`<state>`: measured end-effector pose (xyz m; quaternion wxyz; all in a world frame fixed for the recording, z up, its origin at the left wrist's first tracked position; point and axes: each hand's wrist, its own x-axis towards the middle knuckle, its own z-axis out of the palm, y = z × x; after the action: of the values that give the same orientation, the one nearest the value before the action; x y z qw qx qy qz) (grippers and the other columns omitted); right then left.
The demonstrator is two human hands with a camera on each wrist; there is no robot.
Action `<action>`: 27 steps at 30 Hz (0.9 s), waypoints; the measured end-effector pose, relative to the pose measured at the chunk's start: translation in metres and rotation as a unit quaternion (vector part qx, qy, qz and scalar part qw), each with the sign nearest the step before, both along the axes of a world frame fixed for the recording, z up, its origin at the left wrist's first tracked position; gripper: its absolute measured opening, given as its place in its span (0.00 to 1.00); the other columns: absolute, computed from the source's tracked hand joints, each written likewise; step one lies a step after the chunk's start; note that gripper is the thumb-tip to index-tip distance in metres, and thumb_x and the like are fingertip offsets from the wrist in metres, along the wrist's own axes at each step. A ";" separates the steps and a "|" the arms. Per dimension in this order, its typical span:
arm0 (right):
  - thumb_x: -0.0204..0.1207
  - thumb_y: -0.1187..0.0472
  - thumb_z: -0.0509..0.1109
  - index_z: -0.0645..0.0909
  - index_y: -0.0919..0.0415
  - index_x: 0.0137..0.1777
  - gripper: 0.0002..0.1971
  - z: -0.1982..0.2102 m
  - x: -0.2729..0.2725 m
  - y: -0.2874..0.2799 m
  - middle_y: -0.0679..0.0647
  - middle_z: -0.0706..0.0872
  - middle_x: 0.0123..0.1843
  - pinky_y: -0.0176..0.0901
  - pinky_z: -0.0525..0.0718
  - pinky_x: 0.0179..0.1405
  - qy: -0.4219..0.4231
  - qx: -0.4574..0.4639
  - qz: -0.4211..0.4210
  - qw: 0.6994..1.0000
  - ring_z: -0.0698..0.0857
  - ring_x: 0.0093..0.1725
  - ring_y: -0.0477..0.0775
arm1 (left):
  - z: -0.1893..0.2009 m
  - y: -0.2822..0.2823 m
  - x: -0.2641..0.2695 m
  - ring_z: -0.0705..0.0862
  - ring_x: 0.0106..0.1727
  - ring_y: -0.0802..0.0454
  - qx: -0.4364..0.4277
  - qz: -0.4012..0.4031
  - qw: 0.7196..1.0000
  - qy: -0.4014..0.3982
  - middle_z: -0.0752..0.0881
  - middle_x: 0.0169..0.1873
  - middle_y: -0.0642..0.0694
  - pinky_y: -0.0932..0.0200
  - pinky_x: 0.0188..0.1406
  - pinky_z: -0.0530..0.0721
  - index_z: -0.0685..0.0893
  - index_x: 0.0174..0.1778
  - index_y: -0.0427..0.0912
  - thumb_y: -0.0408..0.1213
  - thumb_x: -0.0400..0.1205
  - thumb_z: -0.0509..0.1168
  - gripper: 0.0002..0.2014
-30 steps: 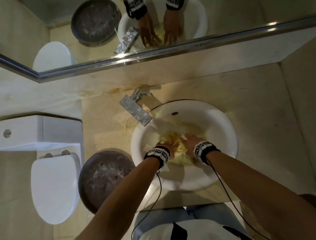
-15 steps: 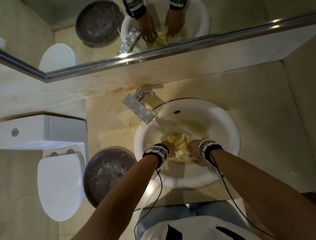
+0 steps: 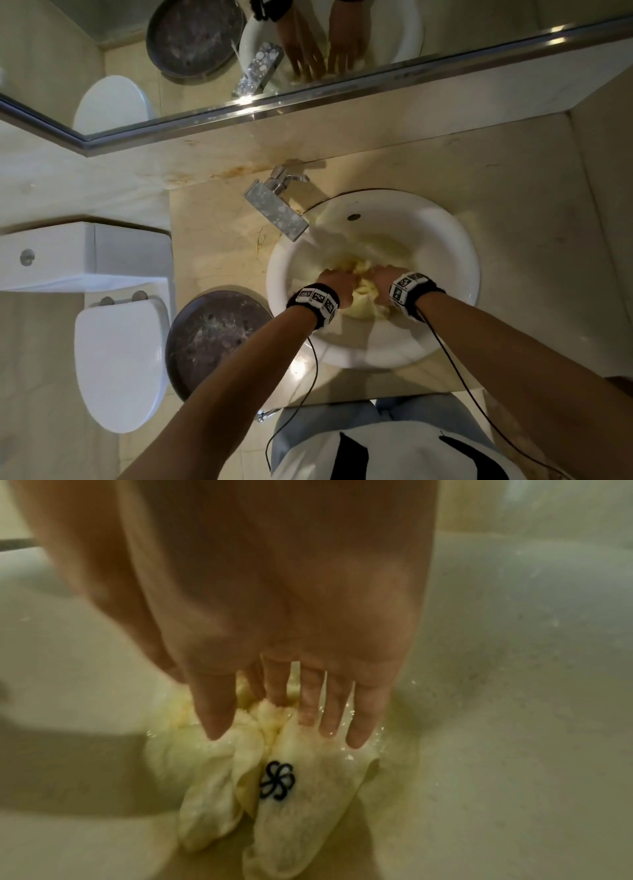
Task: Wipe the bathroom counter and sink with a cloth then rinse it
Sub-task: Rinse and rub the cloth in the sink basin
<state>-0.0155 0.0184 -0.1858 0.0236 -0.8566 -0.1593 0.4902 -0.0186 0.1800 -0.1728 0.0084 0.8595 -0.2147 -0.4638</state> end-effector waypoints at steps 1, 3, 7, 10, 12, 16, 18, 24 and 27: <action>0.67 0.54 0.82 0.75 0.53 0.77 0.37 -0.003 -0.009 -0.002 0.56 0.85 0.68 0.48 0.88 0.49 0.004 -0.006 0.019 1.000 0.89 0.58 0.59 | 0.001 0.000 -0.002 0.74 0.75 0.43 0.001 -0.018 1.000 0.003 0.71 0.78 0.48 0.46 0.70 0.76 0.70 0.80 0.59 0.39 0.82 0.64 0.28; 0.63 0.52 0.84 0.69 0.44 0.82 0.45 -0.007 -0.020 -0.003 0.54 0.77 0.78 0.53 0.88 0.57 0.013 -0.013 0.057 0.998 0.85 0.64 0.60 | -0.005 0.003 -0.008 0.74 0.75 0.42 0.005 -0.022 0.998 0.052 0.73 0.76 0.49 0.45 0.69 0.79 0.69 0.79 0.64 0.41 0.80 0.69 0.31; 0.70 0.50 0.79 0.52 0.35 0.87 0.50 0.004 -0.020 0.000 0.52 0.55 0.83 0.62 0.73 0.74 0.035 -0.024 0.076 0.996 0.66 0.78 0.64 | -0.010 0.002 -0.012 0.77 0.73 0.42 0.009 -0.009 0.992 0.122 0.72 0.78 0.51 0.47 0.66 0.82 0.73 0.77 0.59 0.40 0.80 0.70 0.29; 0.73 0.54 0.77 0.56 0.44 0.88 0.46 0.004 -0.018 0.000 0.55 0.62 0.82 0.59 0.78 0.72 0.019 -0.021 0.049 0.998 0.72 0.76 0.65 | -0.009 -0.004 -0.009 0.81 0.69 0.42 0.011 -0.033 0.996 0.077 0.75 0.76 0.47 0.47 0.63 0.84 0.74 0.78 0.51 0.43 0.82 0.68 0.26; 0.75 0.54 0.76 0.63 0.49 0.85 0.39 0.009 -0.014 -0.002 0.58 0.73 0.75 0.58 0.83 0.65 0.000 -0.006 0.012 1.000 0.80 0.69 0.65 | -0.010 -0.002 -0.011 0.75 0.75 0.41 0.012 -0.039 0.999 0.026 0.67 0.81 0.47 0.44 0.69 0.79 0.66 0.83 0.52 0.40 0.83 0.66 0.31; 0.81 0.49 0.68 0.57 0.47 0.87 0.37 0.009 -0.022 -0.010 0.58 0.56 0.85 0.65 0.72 0.73 -0.056 -0.025 0.087 0.994 0.66 0.79 0.64 | -0.023 0.003 -0.023 0.60 0.82 0.37 0.056 -0.070 0.996 -0.006 0.48 0.86 0.47 0.37 0.74 0.71 0.47 0.87 0.55 0.34 0.79 0.65 0.44; 0.79 0.54 0.71 0.55 0.49 0.88 0.40 0.010 -0.030 -0.005 0.58 0.49 0.88 0.68 0.68 0.77 -0.074 -0.051 0.109 0.990 0.60 0.82 0.65 | -0.030 -0.001 -0.025 0.60 0.82 0.37 0.072 -0.070 0.995 -0.002 0.50 0.84 0.48 0.35 0.73 0.72 0.48 0.86 0.56 0.33 0.79 0.65 0.44; 0.75 0.56 0.71 0.74 0.49 0.78 0.29 0.006 -0.029 0.018 0.56 0.60 0.81 0.61 0.76 0.65 -0.095 -0.074 0.092 0.988 0.69 0.74 0.62 | -0.021 -0.015 -0.013 0.56 0.84 0.44 0.071 -0.128 0.988 -0.038 0.57 0.80 0.47 0.35 0.78 0.62 0.59 0.85 0.54 0.36 0.79 0.66 0.38; 0.77 0.54 0.71 0.74 0.49 0.78 0.28 0.004 -0.020 0.011 0.55 0.64 0.79 0.61 0.75 0.67 -0.080 -0.055 0.089 0.991 0.70 0.73 0.61 | -0.017 -0.011 -0.007 0.65 0.78 0.44 0.048 -0.125 0.989 -0.062 0.65 0.76 0.47 0.40 0.72 0.70 0.65 0.82 0.53 0.33 0.79 0.64 0.34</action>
<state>-0.0351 0.0299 -0.1817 -0.0800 -0.8755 -0.2092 0.4282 -0.0260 0.1694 -0.1901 -0.1041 0.8521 -0.2986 -0.4171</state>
